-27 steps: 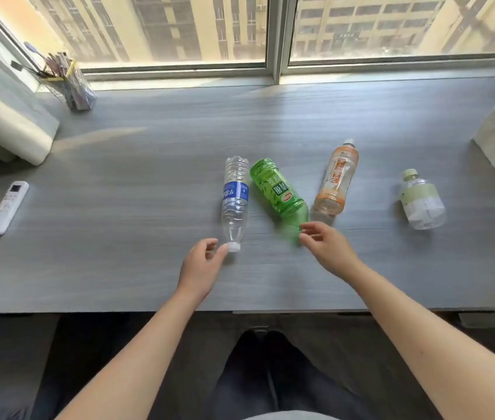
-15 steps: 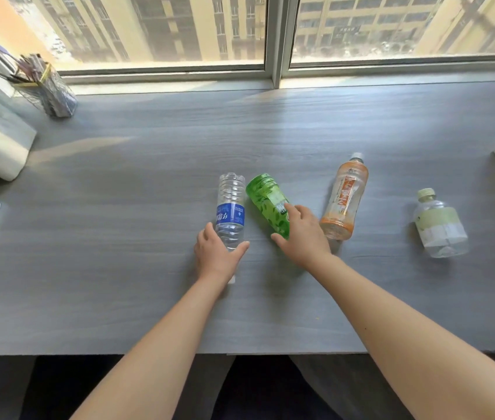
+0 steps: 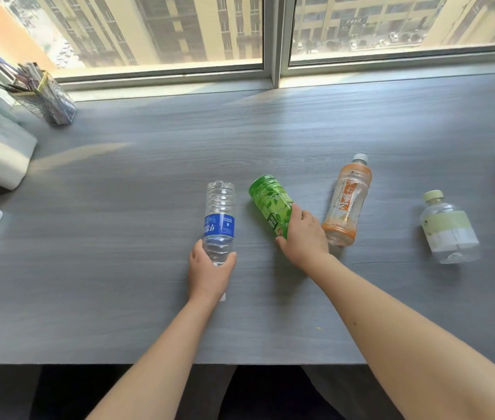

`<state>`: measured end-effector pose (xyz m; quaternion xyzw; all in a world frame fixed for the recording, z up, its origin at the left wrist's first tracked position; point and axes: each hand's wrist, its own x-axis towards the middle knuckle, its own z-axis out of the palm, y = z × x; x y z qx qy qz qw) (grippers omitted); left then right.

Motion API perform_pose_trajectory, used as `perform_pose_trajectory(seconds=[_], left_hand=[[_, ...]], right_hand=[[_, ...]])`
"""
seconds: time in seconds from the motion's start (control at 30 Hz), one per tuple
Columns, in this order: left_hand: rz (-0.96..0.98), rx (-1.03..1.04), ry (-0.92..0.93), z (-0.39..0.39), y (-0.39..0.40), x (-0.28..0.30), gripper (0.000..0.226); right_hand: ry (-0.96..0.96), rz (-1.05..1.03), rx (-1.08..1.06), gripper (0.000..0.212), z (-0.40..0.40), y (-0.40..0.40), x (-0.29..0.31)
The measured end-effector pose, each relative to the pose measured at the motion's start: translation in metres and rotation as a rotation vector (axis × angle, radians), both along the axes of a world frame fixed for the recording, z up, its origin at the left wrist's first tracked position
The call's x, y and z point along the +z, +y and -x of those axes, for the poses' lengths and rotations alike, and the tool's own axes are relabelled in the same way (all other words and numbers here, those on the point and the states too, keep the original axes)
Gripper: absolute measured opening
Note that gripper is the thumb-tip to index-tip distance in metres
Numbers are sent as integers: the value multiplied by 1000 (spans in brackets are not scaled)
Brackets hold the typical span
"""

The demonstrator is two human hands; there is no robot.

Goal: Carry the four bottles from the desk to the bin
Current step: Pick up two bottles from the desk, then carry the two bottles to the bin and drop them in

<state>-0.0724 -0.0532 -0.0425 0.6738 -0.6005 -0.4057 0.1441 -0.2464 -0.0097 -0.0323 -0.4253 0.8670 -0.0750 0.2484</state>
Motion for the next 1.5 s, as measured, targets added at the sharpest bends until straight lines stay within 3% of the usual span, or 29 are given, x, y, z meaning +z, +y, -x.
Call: perform_pose_trajectory(seconds=[0.3, 0.4, 0.53, 0.67, 0.83, 1.0, 1.17, 1.33, 1.5], left_hand=[[-120, 7, 255, -47, 45, 29, 42], [-209, -12, 348, -68, 67, 33, 44], [-315, -103, 345, -93, 94, 33, 46], [-368, -288, 320, -120, 126, 35, 47], [-355, -489, 256, -165, 157, 33, 47], [-364, -634, 130, -185, 174, 28, 54], [-297, -825, -59, -176, 189, 12, 60], [-262, -932, -247, -147, 213, -9, 57], [-200, -1096, -405, -111, 246, -27, 54]], right_hand=[[-451, 292, -214, 48, -12, 50, 35], [-662, 269, -330, 59, -20, 84, 44], [-760, 281, -434, 69, -37, 134, 49], [-766, 279, -506, 66, -66, 193, 47], [-742, 284, -642, 48, -110, 275, 43], [-733, 301, -832, 49, -142, 352, 29], [-688, 174, -1027, 62, -163, 438, -2], [-640, 65, -1206, 57, -183, 527, -19], [-624, 101, -1363, 58, -198, 599, -27]])
